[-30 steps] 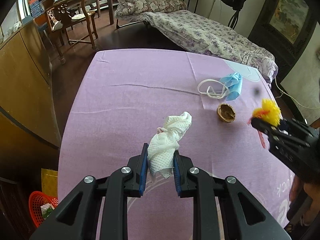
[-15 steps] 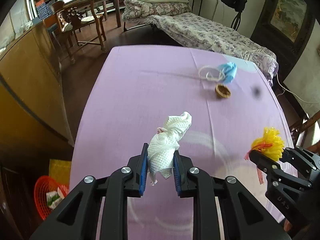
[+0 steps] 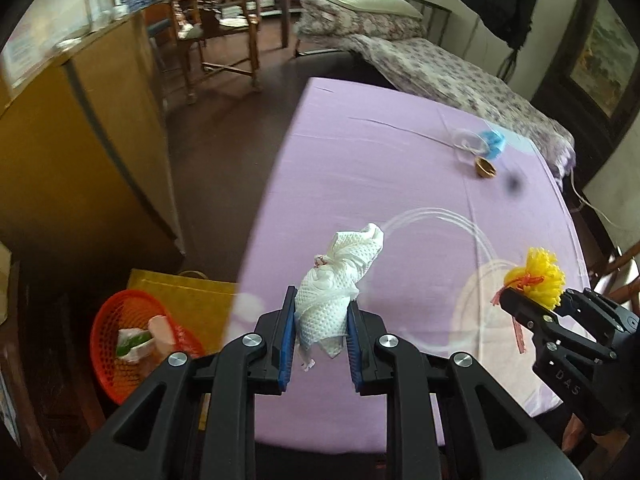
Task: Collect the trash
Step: 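Carry the tissue and yellow sponge in both tools over the wastebasket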
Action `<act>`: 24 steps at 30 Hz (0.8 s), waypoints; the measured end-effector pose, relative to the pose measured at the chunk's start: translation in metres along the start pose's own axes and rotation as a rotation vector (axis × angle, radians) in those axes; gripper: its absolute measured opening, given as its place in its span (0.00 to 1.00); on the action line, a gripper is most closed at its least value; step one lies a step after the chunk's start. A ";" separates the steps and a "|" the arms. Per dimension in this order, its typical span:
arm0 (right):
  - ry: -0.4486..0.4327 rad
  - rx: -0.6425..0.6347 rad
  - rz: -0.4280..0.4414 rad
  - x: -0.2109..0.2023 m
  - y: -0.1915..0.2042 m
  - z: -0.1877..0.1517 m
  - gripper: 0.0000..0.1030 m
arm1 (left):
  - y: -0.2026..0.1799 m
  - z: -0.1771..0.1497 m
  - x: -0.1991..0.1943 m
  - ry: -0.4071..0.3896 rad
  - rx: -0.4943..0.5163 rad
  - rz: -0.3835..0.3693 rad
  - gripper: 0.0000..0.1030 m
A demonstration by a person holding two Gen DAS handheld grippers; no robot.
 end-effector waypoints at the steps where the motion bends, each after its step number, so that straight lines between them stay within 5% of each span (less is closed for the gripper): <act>1: -0.001 -0.015 0.010 -0.001 0.008 0.001 0.32 | 0.011 -0.001 -0.004 -0.008 -0.018 0.007 0.22; 24: 0.116 -0.387 0.160 0.039 0.200 0.029 0.32 | 0.191 -0.059 0.001 0.065 -0.281 0.150 0.22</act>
Point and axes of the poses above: each gripper's, at about its wrist camera, not at the fingertips, and x roughly the way its jaws point, y to its left, z to its top, the point moved 7 cm from there along x, roughly the way its jaws point, and after that the axes turned 14 degrees about z, right-handed, at the moved point
